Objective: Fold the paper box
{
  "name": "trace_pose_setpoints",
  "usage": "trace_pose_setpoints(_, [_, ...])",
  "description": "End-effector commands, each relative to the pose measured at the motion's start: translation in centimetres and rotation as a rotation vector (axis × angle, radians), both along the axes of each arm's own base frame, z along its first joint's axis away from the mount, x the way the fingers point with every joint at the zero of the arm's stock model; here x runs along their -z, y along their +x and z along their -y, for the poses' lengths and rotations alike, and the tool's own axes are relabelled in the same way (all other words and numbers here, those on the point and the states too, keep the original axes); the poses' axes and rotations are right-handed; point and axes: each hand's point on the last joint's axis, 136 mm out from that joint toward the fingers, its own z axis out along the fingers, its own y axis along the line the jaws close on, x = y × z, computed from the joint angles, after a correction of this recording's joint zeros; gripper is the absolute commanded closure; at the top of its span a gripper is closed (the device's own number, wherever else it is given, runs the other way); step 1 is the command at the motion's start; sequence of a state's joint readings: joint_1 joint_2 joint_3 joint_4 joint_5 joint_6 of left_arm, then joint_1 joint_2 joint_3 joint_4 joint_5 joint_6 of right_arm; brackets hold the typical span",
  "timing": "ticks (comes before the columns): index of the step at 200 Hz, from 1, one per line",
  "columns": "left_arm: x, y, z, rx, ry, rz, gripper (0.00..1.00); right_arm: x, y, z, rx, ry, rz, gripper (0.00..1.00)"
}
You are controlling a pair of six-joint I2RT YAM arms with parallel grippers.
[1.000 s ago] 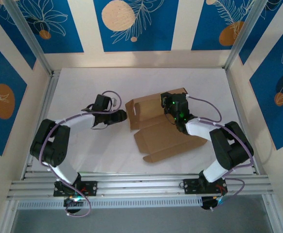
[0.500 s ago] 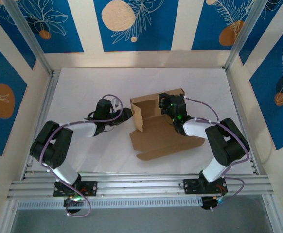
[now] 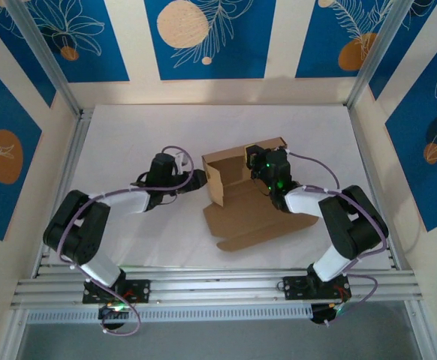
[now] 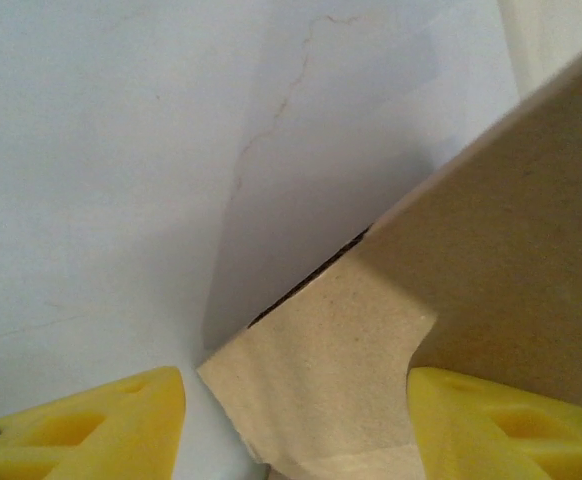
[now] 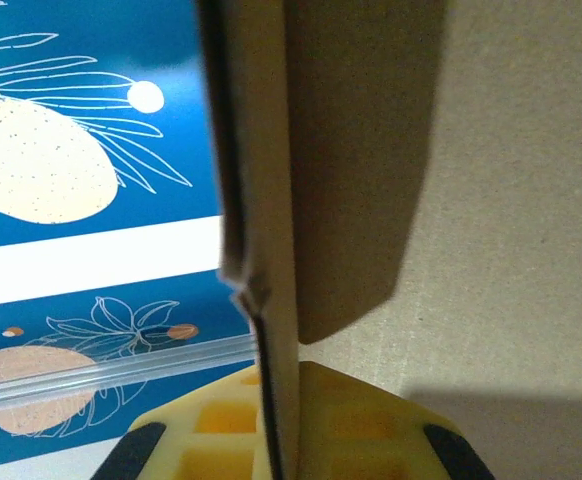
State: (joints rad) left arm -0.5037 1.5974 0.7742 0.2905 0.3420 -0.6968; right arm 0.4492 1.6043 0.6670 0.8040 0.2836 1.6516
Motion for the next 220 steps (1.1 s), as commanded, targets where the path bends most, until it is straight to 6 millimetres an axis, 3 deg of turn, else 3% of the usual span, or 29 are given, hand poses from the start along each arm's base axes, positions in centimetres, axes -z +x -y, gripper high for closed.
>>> trace_pose_setpoints(1, [-3.3, -0.6, 2.2, 0.125, 0.084, 0.162, 0.38, 2.3, -1.3, -0.4, -0.048, -0.038, -0.075, 1.0])
trace_pose_setpoints(137, [-5.1, -2.5, 2.3, 0.179, 0.149, 0.23, 0.38, 0.8, -1.0, 0.0, -0.038, -0.038, -0.049, 1.0])
trace_pose_setpoints(220, [-4.5, -1.8, 2.8, 0.211, 0.197, 0.243, 0.34, 0.2, -0.2, -0.9, -0.044, -0.006, -0.047, 1.0])
